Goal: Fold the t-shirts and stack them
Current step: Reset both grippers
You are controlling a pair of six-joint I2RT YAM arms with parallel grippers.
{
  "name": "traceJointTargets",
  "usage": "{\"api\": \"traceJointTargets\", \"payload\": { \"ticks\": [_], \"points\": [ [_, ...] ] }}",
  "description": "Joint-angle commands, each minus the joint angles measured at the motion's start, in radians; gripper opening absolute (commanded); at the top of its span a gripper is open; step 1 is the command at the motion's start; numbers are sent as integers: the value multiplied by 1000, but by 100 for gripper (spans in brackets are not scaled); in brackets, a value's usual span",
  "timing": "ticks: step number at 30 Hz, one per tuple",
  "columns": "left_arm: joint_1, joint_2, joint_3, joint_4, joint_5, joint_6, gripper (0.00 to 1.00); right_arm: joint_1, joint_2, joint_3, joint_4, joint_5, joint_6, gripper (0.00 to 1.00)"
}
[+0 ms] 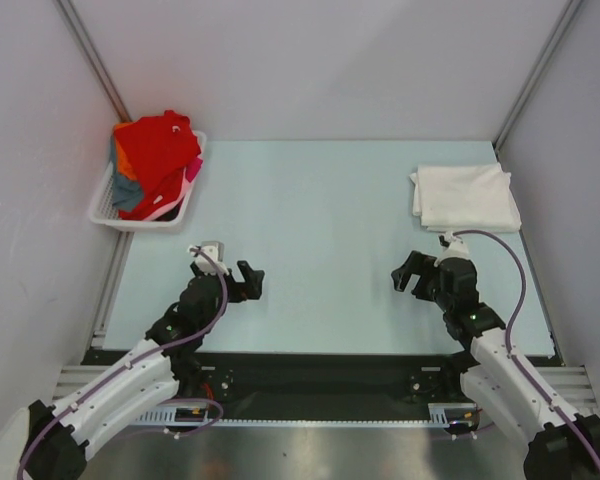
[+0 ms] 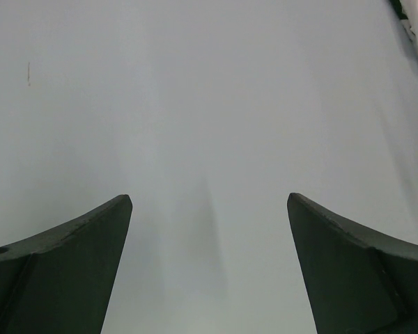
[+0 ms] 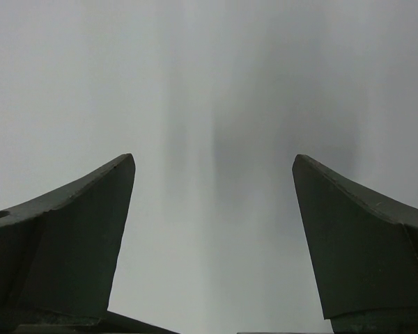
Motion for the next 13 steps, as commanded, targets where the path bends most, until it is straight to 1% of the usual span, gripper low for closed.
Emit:
{"api": "traceJointTargets", "payload": {
  "ticks": [1,3,7,13],
  "points": [
    [-5,25,11,41,19,41,100,5,-34,-10,95,-9,36,99],
    [-3,48,23,40,2,44,100,6,-44,-14,91,2,44,98],
    [-3,79,29,49,13,45,100,5,-65,-20,89,15,44,99],
    [-5,56,20,49,8,42,100,6,-91,-31,97,11,42,100]
  ]
}}
